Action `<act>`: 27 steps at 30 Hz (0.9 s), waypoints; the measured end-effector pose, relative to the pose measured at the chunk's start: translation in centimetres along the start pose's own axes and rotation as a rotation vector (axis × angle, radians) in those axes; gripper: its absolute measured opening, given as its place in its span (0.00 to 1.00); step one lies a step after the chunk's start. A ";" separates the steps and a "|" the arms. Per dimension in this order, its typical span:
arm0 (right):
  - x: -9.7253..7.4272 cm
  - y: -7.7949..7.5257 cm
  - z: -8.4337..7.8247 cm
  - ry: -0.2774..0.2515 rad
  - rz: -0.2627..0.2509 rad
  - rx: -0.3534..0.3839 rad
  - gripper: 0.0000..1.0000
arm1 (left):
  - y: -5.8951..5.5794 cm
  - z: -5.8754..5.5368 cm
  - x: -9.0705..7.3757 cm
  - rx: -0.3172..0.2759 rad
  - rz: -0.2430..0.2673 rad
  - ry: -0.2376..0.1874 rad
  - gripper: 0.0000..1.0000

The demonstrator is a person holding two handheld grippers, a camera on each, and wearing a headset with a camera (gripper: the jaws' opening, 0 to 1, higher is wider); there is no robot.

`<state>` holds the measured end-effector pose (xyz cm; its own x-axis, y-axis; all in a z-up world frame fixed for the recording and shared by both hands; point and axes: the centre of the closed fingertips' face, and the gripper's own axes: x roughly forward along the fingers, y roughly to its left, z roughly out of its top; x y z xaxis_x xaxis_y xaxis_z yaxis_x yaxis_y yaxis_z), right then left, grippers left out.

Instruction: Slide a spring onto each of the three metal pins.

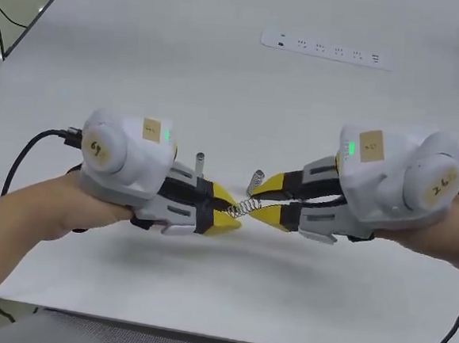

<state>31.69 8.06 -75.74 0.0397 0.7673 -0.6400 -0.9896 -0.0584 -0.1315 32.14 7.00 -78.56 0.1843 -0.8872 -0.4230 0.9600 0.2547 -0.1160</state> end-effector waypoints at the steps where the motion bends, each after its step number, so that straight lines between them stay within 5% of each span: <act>1: 0.0 0.0 0.2 -0.010 -0.001 0.005 0.07 | 0.0 0.0 0.0 0.000 0.001 0.000 0.02; 16: 1.1 -0.1 2.9 -0.093 -0.039 -0.014 0.07 | 0.1 0.6 0.1 -0.011 0.012 -0.024 0.03; 27: 1.1 0.4 3.0 -0.096 -0.054 -0.066 0.07 | 0.1 0.5 -0.1 -0.031 0.020 -0.028 0.03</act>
<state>30.95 10.79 -74.24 0.0758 0.8280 -0.5556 -0.9750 -0.0551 -0.2152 32.35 6.99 -78.10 0.2095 -0.8921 -0.4002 0.9493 0.2837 -0.1355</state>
